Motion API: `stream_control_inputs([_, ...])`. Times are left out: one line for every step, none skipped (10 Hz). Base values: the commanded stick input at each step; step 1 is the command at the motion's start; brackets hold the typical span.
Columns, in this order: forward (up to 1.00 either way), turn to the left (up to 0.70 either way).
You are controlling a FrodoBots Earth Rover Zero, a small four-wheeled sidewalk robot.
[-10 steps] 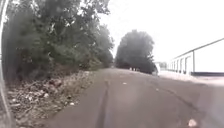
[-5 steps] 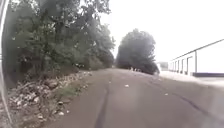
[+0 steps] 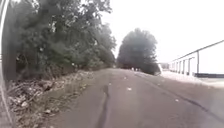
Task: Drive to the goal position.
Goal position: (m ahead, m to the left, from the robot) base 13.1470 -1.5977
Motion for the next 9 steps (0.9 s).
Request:
stream_control_inputs([0.7, 0.01])
stream_control_inputs([0.7, 0.0])
stream_control_inputs([0.7, 0.0])
stream_control_inputs([0.7, 0.0])
stream_control_inputs([0.7, -0.09])
stream_control_inputs([0.7, -0.34])
stream_control_inputs([0.7, -0.33])
stream_control_inputs([0.7, -0.3])
stream_control_inputs([0.7, -0.22])
